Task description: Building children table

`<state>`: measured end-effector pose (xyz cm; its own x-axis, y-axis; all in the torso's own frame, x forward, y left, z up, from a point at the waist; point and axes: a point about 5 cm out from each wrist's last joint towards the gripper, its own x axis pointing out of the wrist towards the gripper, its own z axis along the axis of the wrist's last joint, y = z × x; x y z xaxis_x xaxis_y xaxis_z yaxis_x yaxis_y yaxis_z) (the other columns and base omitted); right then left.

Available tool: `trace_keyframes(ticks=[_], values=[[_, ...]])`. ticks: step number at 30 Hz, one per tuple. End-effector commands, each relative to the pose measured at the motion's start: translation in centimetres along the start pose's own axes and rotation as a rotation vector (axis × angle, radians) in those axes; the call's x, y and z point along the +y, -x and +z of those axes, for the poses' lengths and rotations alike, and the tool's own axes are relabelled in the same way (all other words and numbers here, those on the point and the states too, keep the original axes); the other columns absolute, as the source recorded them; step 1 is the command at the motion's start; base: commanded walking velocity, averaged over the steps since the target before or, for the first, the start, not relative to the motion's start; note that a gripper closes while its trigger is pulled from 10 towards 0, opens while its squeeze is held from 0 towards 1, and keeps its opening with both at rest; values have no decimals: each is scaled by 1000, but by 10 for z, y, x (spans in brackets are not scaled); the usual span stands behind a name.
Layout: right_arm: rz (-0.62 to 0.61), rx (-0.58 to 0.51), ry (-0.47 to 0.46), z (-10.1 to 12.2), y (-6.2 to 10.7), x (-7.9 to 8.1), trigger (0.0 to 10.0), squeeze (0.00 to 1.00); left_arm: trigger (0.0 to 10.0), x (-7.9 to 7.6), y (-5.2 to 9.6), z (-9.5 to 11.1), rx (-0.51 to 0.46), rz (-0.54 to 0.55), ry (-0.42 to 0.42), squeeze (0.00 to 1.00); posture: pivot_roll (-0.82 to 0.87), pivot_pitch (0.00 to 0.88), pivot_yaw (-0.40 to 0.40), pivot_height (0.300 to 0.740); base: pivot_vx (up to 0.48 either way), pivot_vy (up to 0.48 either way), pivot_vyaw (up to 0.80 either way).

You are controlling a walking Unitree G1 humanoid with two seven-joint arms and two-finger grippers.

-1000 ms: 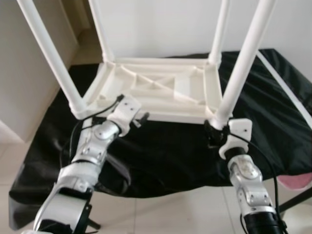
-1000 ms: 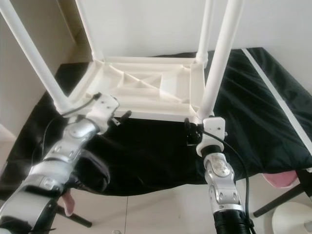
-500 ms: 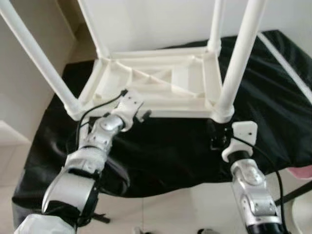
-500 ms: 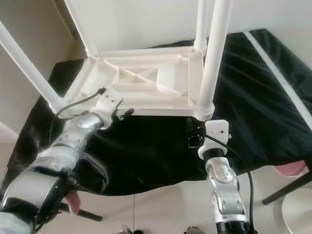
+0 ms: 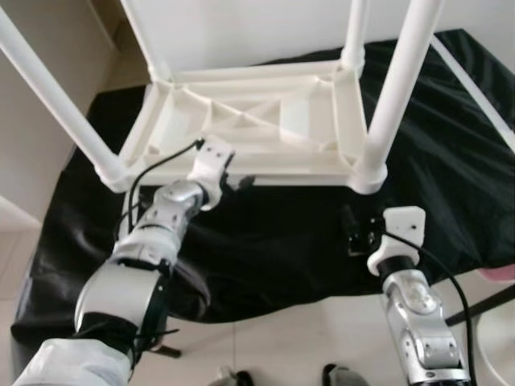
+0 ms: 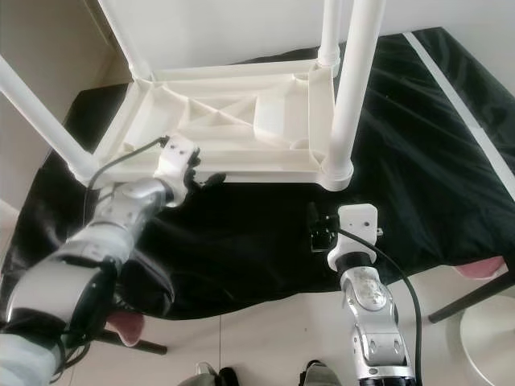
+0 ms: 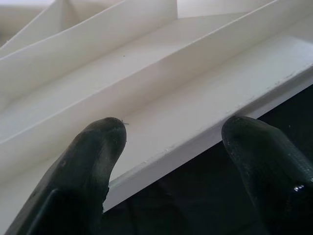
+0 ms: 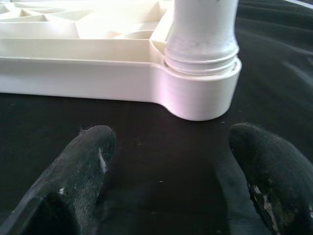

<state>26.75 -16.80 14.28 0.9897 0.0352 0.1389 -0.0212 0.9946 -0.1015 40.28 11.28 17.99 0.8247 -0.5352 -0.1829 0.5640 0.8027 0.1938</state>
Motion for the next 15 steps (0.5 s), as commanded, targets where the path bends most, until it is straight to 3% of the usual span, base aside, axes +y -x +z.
trace_keyframes(ticks=[1, 8, 12, 13, 14, 15], values=[[21, 4, -7, 1, -1, 5, 10000, 0, 10000, 3, 4, -15, 60, 15, 47, 0, -179, 182, 134, 740, 0, 0, 0], [28, 3, -7, 3, -4, 7, 10000, 0, 10000, -1, 0, -12, 93, -30, 12, 0, -179, 169, 136, 740, 0, 0, 0], [29, 4, 1, 2, -4, 7, 10000, 0, 10000, -13, 3, -26, 203, -222, -45, 0, -181, 159, 147, 740, 0, 0, 0], [29, 4, 1, 2, -4, 7, 10000, 0, 10000, -13, 3, -26, 203, -222, -45, 0, -181, 159, 147, 740, 0, 0, 0], [24, 3, 3, 2, -5, 7, 10000, 0, 10000, -19, 7, -33, 245, -346, -53, 0, -182, 152, 154, 740, 0, 0, 0], [24, 3, 3, 2, -5, 7, 10000, 0, 10000, -19, 7, -33, 245, -346, -53, 0, -182, 152, 154, 740, 0, 0, 0]])
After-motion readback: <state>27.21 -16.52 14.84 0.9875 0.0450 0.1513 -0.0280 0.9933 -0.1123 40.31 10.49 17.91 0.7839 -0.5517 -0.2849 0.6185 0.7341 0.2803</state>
